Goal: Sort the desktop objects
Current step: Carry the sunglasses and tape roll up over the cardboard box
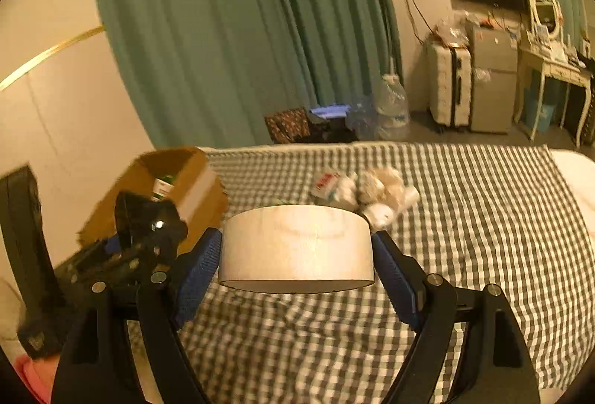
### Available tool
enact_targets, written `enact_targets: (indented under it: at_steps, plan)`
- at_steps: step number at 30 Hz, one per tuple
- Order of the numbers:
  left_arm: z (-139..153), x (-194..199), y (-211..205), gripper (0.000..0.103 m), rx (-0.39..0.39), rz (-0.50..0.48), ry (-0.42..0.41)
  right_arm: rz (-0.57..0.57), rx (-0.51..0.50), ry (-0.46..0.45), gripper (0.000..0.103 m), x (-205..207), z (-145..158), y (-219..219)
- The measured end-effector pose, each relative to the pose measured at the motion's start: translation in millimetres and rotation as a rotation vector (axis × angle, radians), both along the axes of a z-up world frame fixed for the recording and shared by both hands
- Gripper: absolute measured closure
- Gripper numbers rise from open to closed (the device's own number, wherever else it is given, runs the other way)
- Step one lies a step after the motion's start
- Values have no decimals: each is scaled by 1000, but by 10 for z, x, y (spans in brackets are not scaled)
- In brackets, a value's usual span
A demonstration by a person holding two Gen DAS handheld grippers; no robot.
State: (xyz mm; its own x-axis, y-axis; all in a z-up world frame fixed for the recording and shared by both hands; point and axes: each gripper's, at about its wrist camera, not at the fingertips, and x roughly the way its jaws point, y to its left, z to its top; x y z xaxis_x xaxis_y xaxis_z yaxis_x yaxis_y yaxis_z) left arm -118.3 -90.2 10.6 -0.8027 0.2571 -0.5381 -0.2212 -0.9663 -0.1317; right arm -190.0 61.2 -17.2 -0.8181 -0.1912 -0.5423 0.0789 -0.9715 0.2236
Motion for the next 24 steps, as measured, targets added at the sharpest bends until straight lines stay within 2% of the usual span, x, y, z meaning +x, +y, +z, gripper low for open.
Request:
enact_targets:
  at_steps: [2, 4, 9, 13, 17, 24]
  plan:
    - [174, 26, -82, 37, -69, 2, 19, 20, 11, 22, 22, 39, 102, -140]
    - [275, 94, -196, 37, -100, 1, 35, 56, 16, 47, 22, 81, 218, -299]
    - [568, 19, -621, 37, -128, 25, 38, 120, 37, 85, 22, 65, 410, -638]
    - [665, -40, -998, 37, -130, 52, 31, 176, 31, 91, 22, -34, 492, -927]
    - [541, 4, -1350, 37, -96, 99, 32, 226, 16, 70, 22, -219, 482, -1234]
    - [19, -151, -1805, 37, -79, 137, -32, 293, 56, 17, 22, -601, 257, -1772]
